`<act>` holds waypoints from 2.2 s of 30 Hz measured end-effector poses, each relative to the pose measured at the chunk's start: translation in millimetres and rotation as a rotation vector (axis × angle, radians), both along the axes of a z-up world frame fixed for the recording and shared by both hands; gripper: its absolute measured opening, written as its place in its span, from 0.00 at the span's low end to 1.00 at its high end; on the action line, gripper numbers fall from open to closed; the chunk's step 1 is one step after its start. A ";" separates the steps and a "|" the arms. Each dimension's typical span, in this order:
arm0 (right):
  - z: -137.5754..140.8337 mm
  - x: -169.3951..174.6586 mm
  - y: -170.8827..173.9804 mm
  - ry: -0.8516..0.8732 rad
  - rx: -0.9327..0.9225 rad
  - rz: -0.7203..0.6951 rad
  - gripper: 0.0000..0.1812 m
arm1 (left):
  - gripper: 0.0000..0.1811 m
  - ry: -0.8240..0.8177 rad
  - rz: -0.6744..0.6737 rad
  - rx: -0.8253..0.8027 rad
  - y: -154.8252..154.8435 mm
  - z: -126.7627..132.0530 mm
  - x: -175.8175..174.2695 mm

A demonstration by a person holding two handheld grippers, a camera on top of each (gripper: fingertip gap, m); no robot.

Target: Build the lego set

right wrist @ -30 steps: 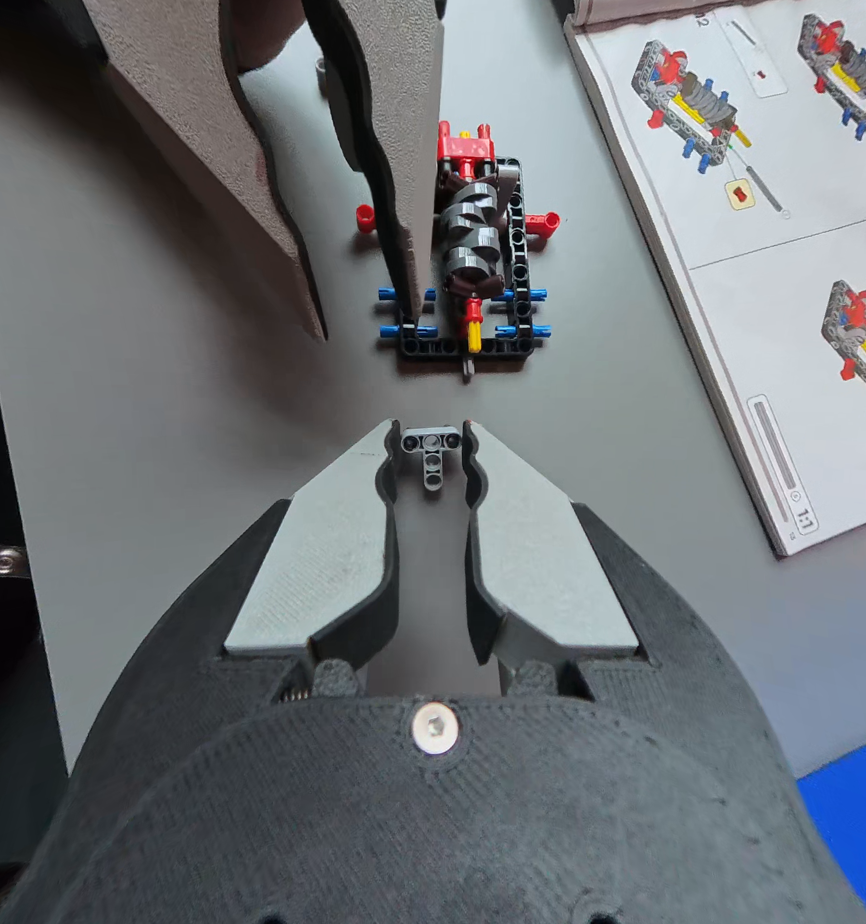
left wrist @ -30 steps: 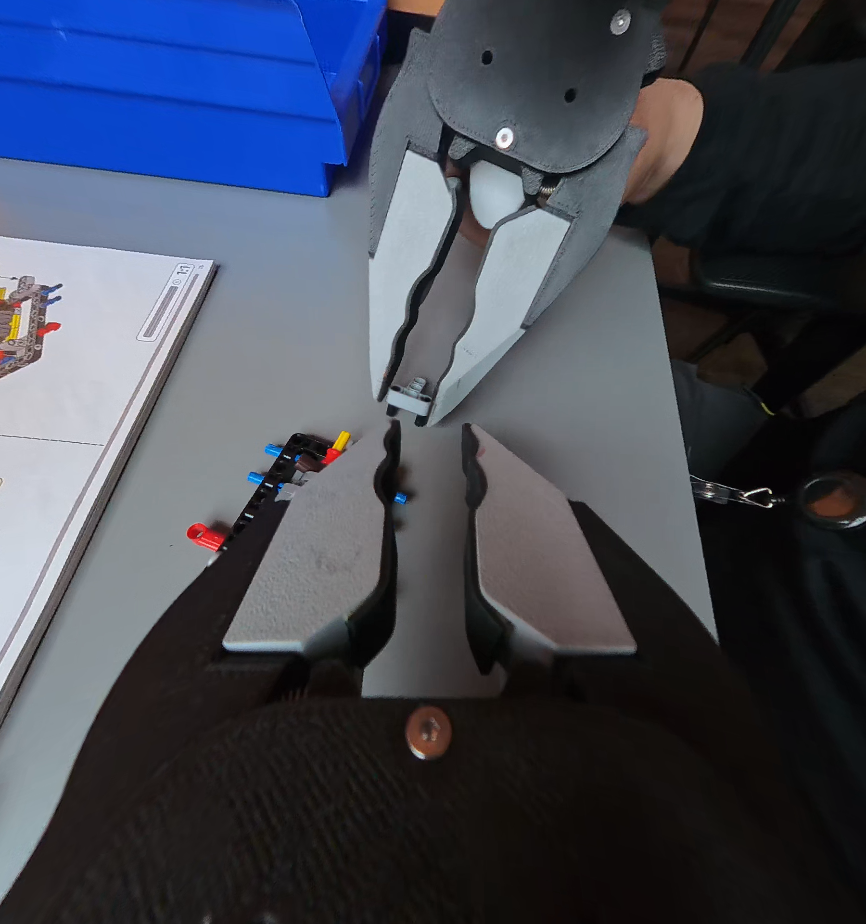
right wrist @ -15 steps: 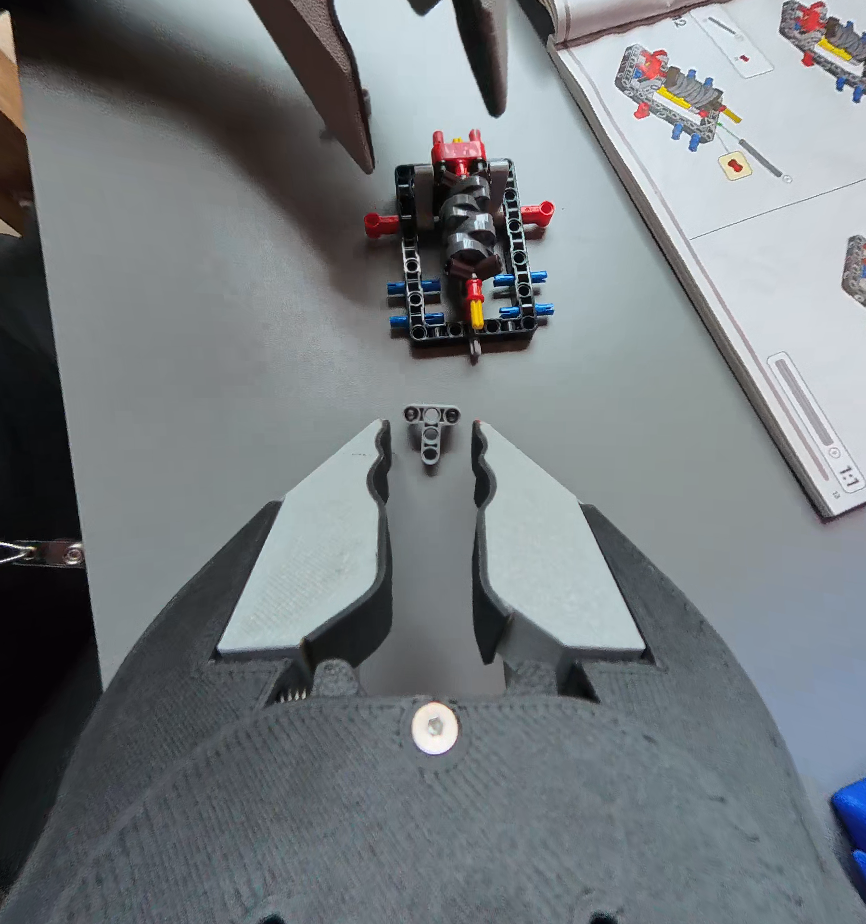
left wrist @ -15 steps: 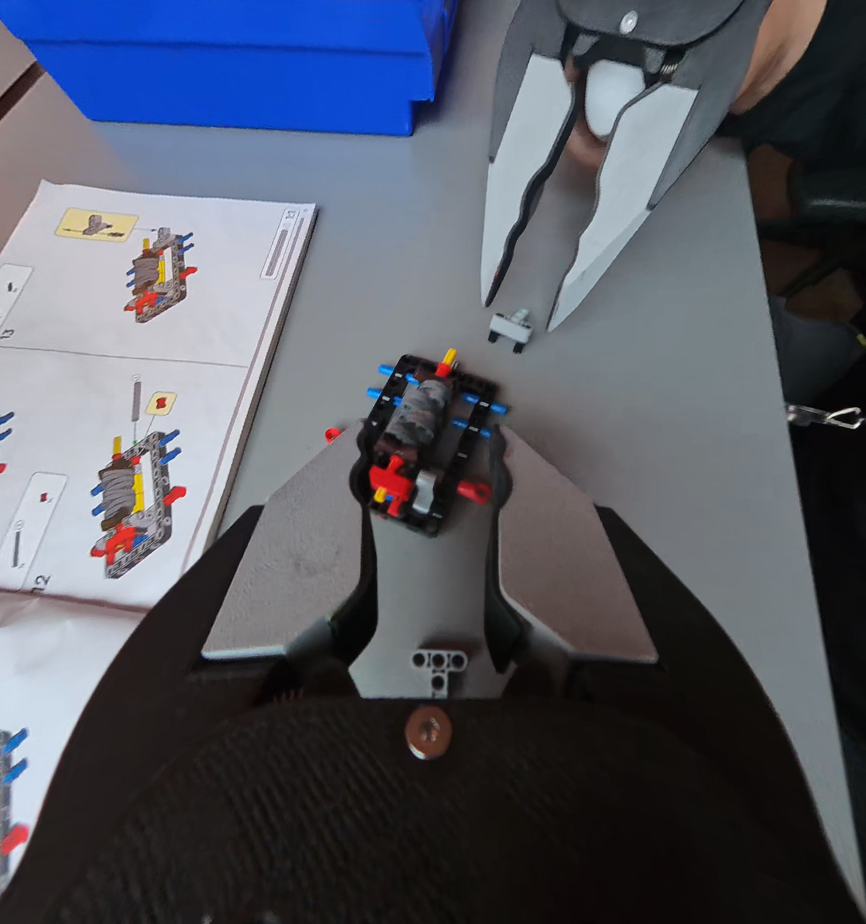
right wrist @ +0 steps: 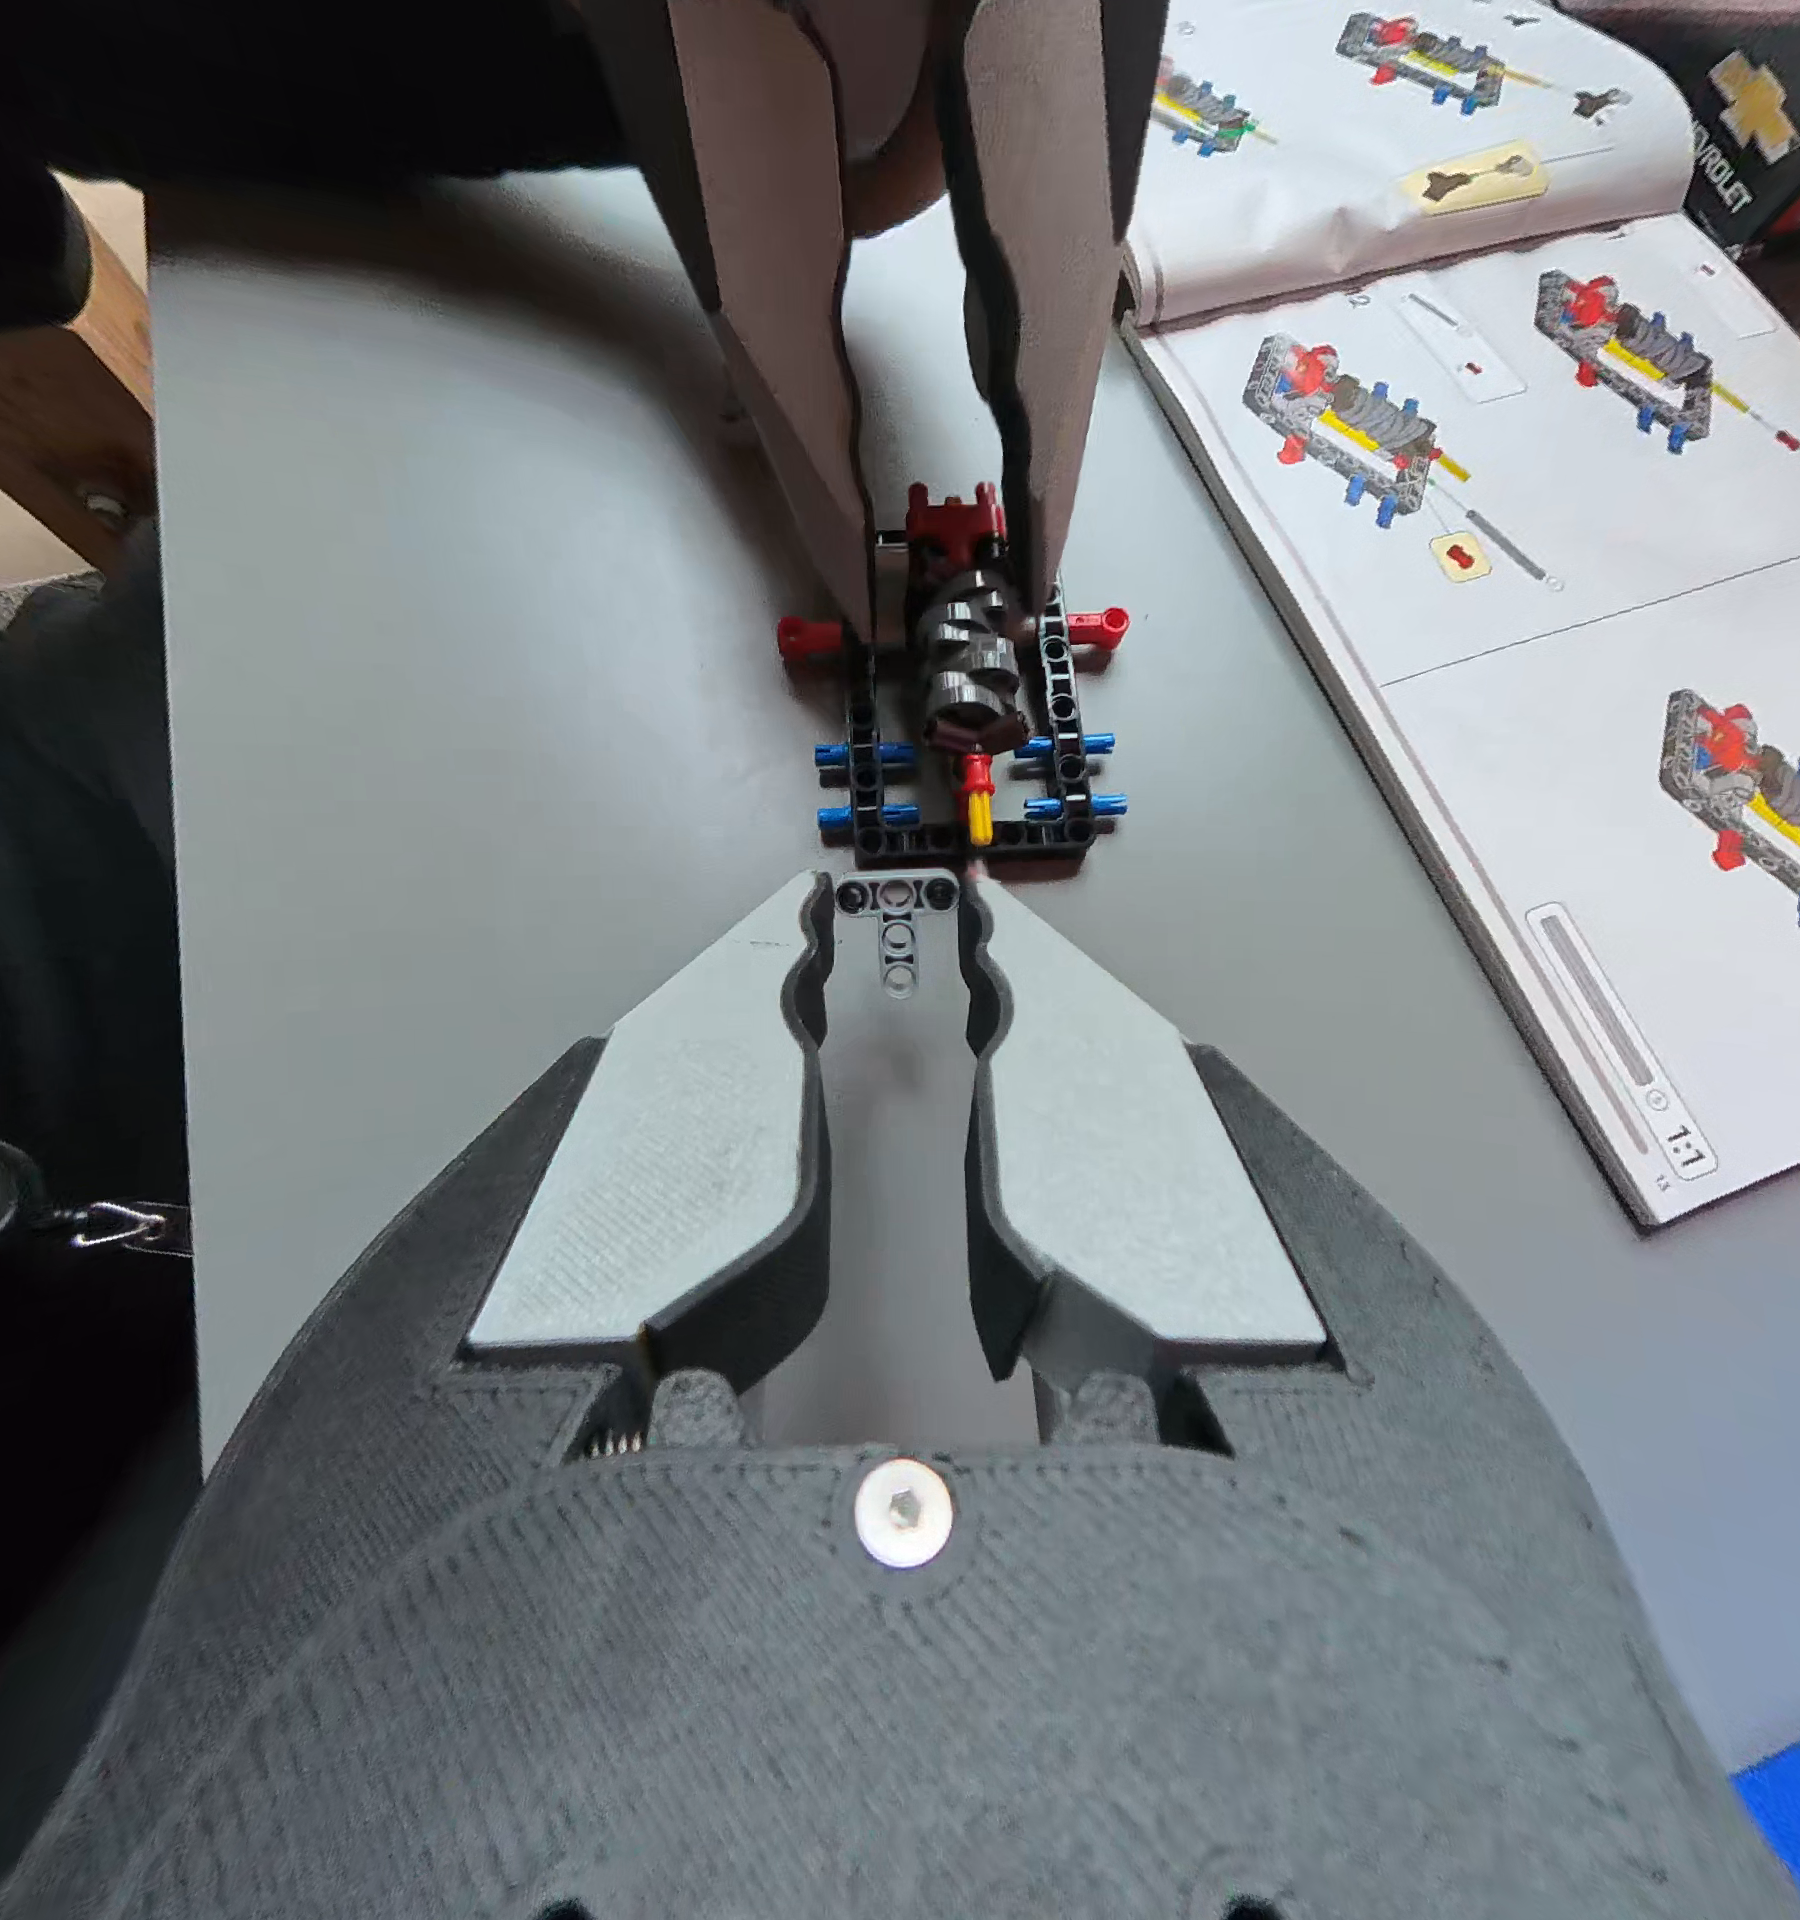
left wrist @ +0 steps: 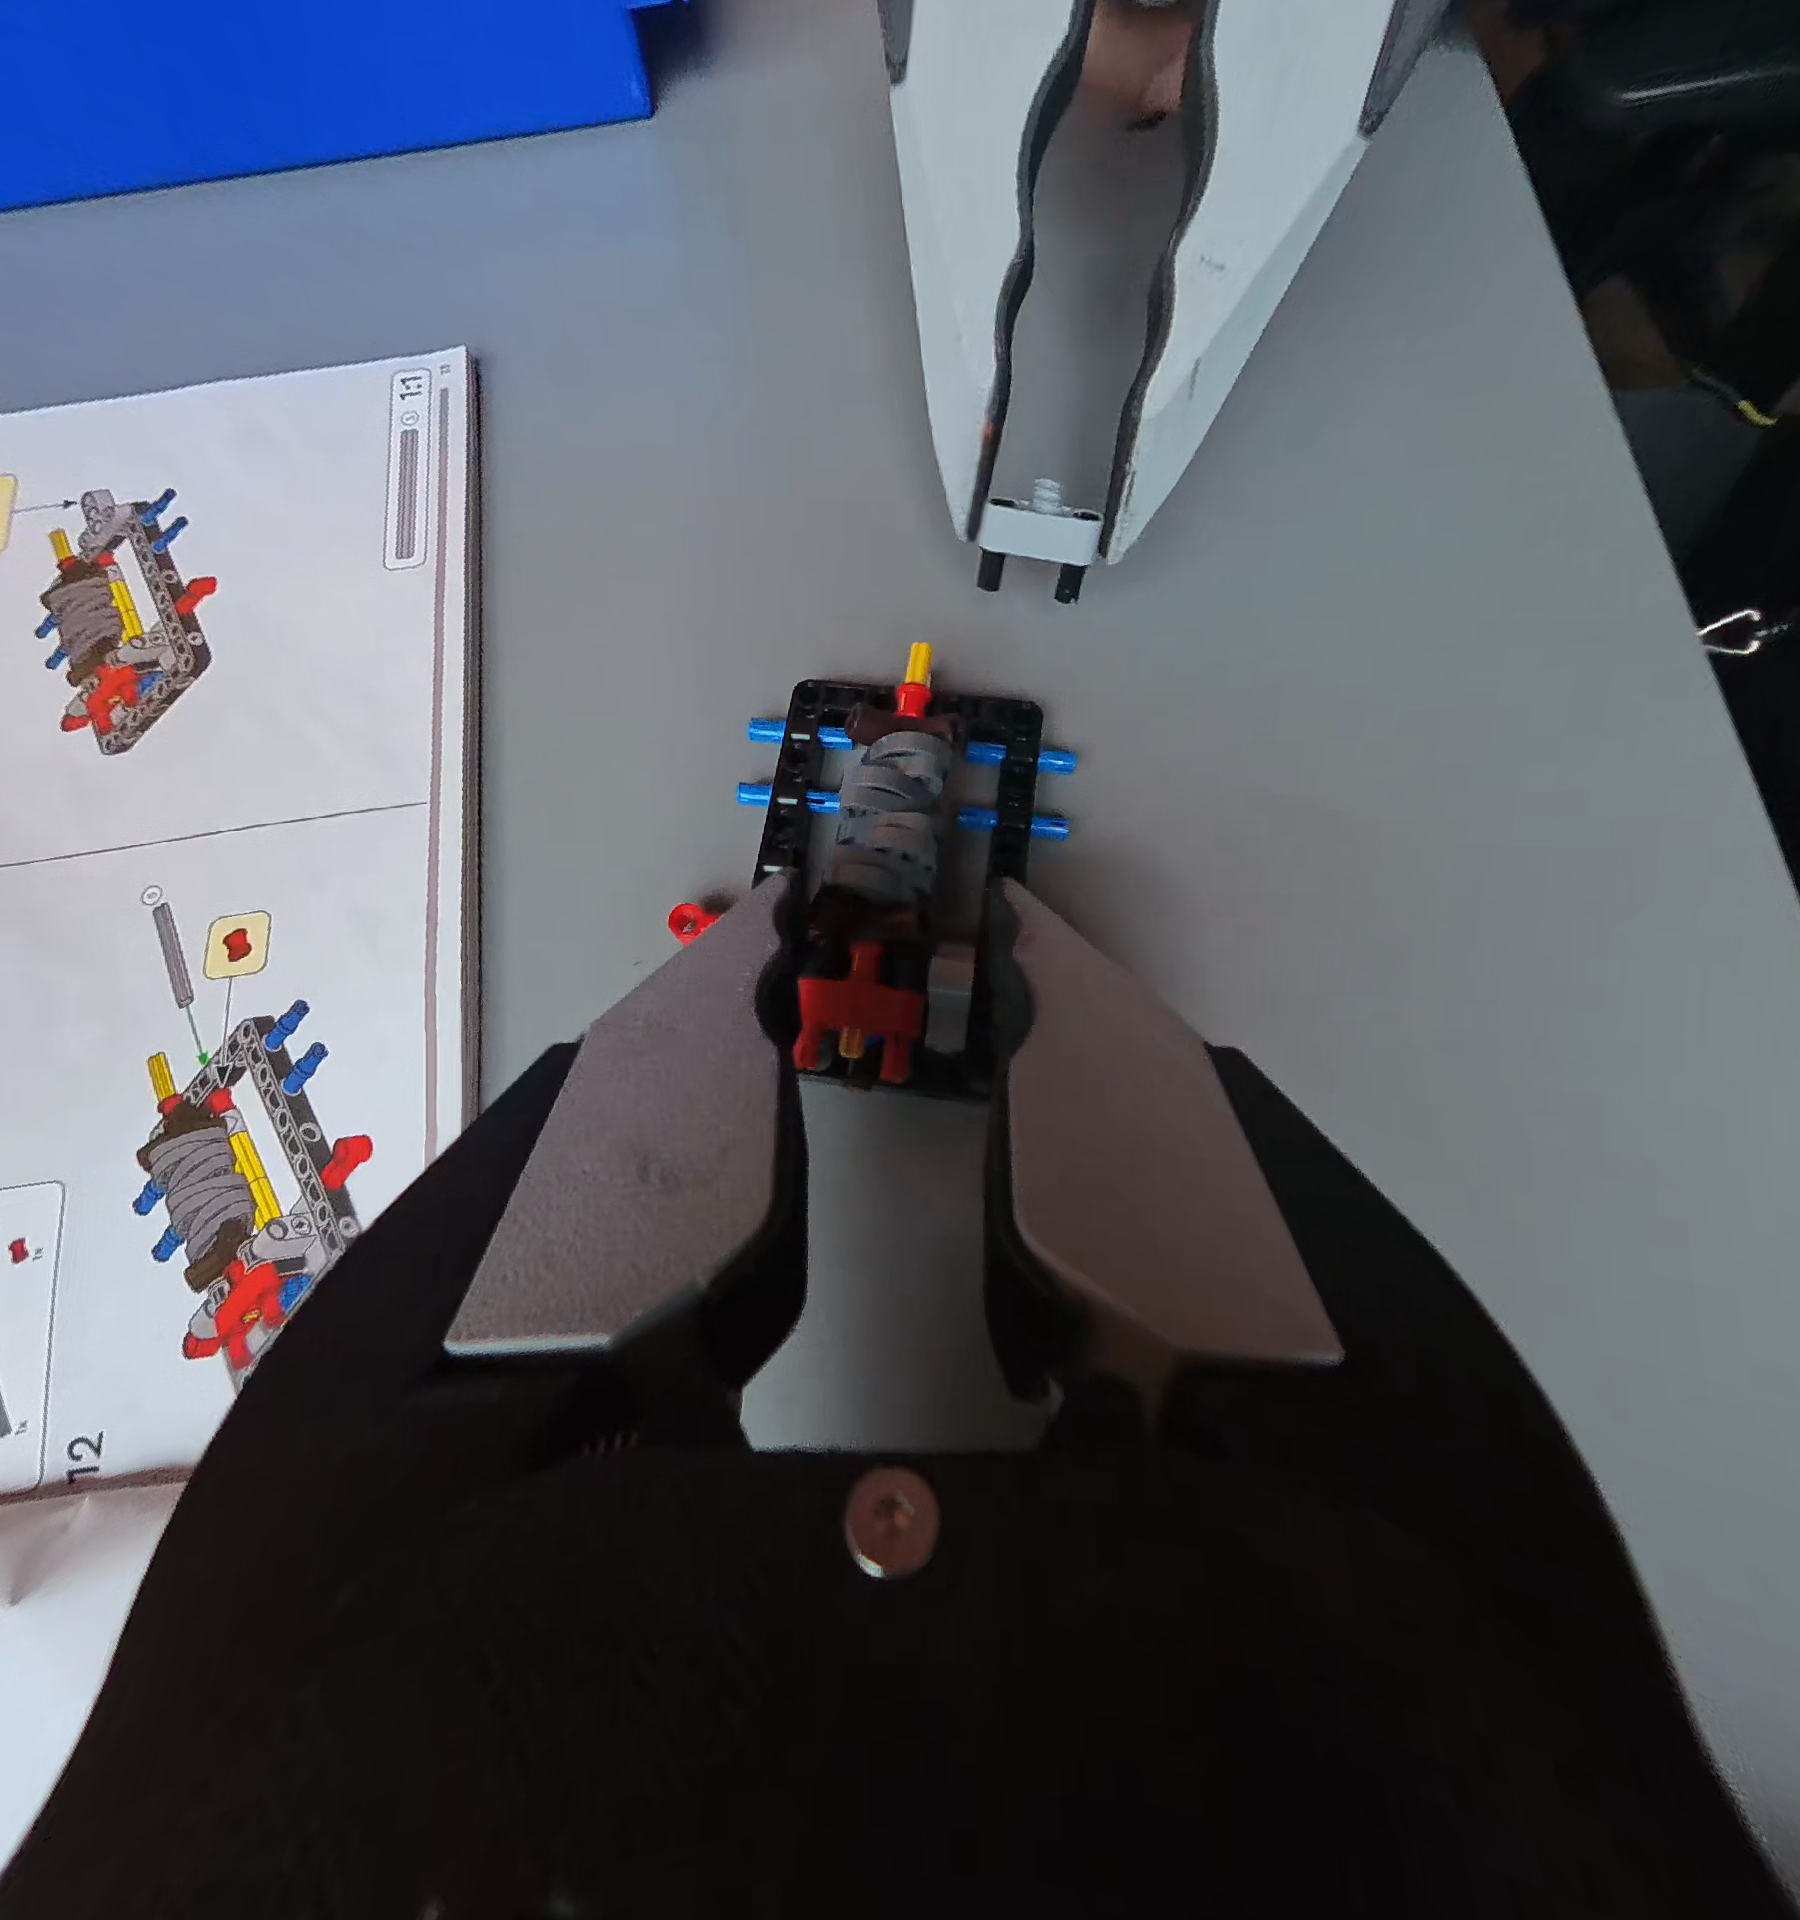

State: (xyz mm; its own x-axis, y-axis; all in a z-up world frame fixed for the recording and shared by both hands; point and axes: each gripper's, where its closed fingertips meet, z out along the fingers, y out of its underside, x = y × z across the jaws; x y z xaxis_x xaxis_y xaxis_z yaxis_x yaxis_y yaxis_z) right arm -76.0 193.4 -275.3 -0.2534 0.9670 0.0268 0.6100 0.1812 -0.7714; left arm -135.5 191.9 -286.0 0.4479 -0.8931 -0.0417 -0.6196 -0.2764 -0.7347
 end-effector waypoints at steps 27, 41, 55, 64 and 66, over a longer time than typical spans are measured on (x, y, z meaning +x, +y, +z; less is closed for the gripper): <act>-13.6 -14.0 -8.3 -0.171 0.158 0.156 0.11 | 0.14 -0.036 0.052 -0.113 -9.6 -14.3 15.7; -15.5 -15.3 -6.1 -0.240 0.340 0.196 0.11 | 0.13 -0.036 0.066 -0.113 -9.5 -14.0 17.3; -13.4 -11.1 -8.4 -0.226 0.295 0.180 0.14 | 0.13 -0.047 0.065 -0.130 -11.1 -14.3 17.8; -1.2 5.1 -1.5 -0.159 0.247 0.163 0.18 | 0.13 -0.058 0.064 -0.140 -11.2 -14.1 17.5; 2.9 18.7 5.0 -0.149 0.221 0.172 0.18 | 0.14 -0.060 0.064 -0.142 -11.1 -14.1 17.4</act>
